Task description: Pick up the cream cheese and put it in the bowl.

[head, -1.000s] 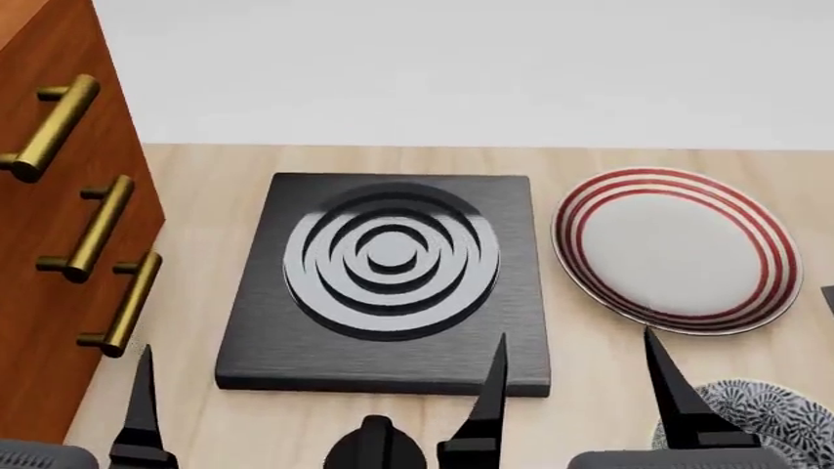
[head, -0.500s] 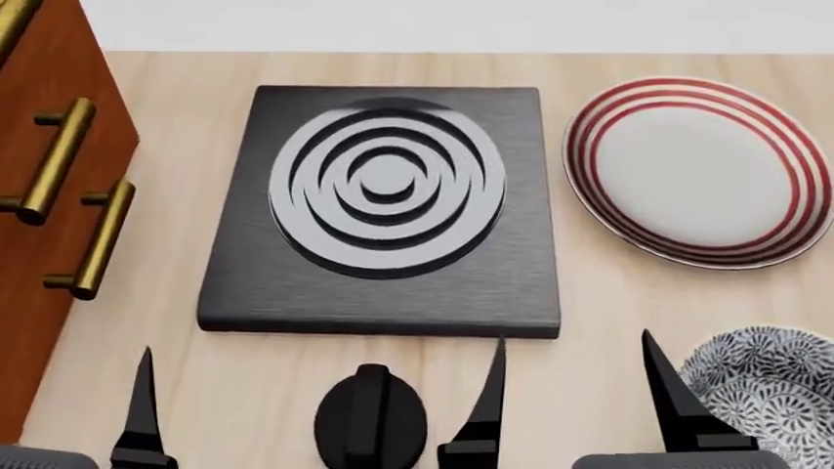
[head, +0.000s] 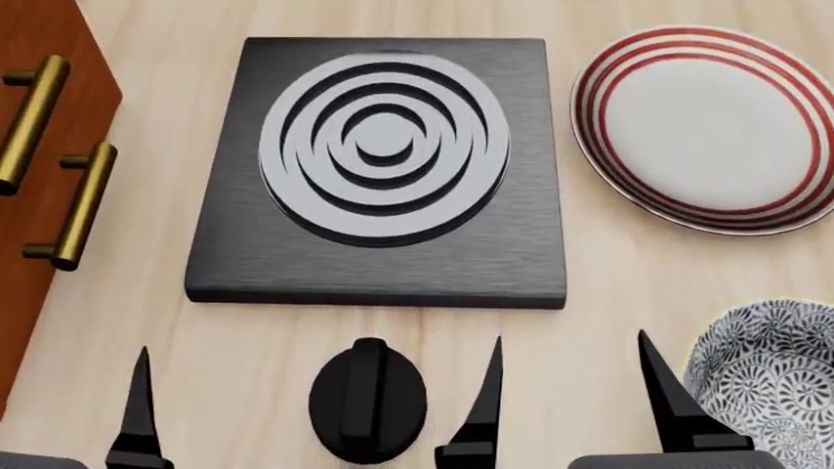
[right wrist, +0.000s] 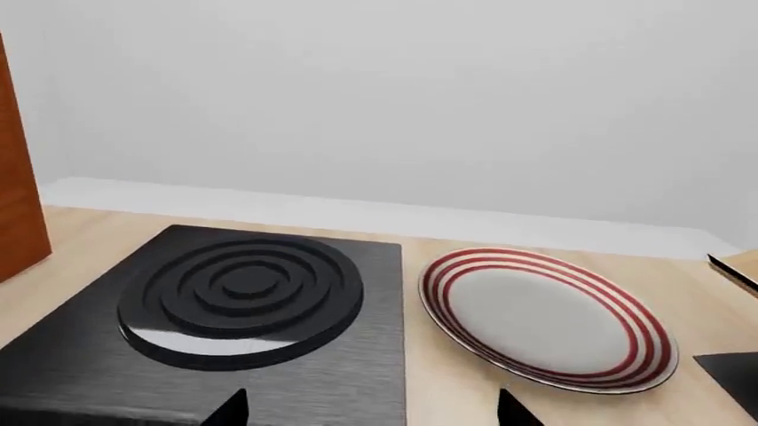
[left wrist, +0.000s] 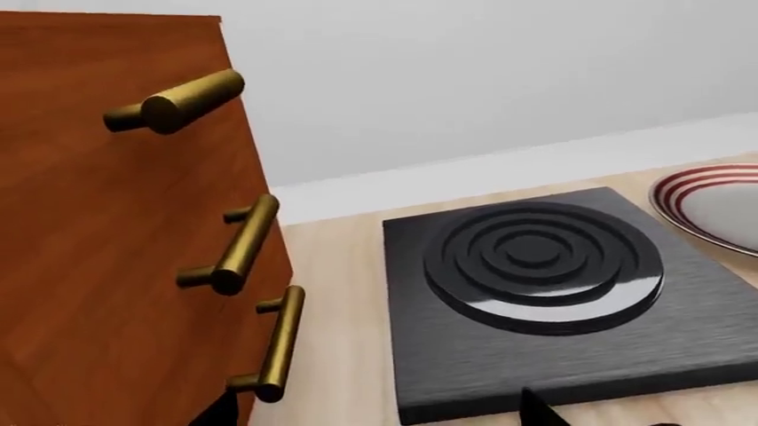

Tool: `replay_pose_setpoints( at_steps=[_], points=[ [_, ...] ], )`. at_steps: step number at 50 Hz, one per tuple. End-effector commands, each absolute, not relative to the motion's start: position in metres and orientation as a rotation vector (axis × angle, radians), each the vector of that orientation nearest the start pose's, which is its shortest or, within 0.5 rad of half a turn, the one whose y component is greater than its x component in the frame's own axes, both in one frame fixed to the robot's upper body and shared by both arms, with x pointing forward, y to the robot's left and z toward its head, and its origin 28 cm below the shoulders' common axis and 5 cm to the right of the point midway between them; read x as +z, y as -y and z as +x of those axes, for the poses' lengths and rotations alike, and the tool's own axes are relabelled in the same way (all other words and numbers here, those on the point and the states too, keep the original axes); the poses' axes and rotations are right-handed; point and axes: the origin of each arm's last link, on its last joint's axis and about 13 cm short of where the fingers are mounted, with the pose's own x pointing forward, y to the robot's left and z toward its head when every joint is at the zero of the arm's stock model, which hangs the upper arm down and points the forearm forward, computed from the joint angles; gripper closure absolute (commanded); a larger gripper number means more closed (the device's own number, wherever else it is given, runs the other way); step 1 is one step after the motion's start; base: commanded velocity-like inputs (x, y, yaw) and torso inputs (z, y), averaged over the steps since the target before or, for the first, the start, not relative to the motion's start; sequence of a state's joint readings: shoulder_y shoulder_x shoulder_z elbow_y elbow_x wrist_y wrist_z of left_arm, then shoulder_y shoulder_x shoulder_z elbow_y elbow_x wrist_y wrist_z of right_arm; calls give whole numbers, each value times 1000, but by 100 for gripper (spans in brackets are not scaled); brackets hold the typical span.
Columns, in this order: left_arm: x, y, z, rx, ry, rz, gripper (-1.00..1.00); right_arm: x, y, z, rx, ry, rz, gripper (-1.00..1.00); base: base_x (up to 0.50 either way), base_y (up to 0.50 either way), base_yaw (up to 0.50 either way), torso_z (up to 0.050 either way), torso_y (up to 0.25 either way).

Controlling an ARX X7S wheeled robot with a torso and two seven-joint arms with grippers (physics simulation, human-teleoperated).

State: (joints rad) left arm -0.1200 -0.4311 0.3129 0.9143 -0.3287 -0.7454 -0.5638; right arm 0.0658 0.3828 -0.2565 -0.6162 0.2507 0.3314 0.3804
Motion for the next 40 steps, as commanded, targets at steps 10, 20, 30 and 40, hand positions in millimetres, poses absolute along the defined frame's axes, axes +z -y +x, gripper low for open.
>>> replay_pose_setpoints(
  at_steps=[10, 20, 30, 40],
  points=[
    [148, -204, 131, 80, 285, 176, -100, 120, 102, 199, 36, 252, -89, -100, 0, 0, 0, 0, 0],
    [151, -221, 94, 147, 332, 175, -100, 120, 101, 199, 43, 254, -90, -100, 0, 0, 0, 0, 0],
    [164, -252, 73, 312, 369, 201, -100, 120, 102, 198, 46, 261, -84, -100, 0, 0, 0, 0, 0],
    [166, -259, 69, 416, 362, 198, -100, 121, 102, 198, 45, 260, -84, -100, 0, 0, 0, 0, 0]
  ],
)
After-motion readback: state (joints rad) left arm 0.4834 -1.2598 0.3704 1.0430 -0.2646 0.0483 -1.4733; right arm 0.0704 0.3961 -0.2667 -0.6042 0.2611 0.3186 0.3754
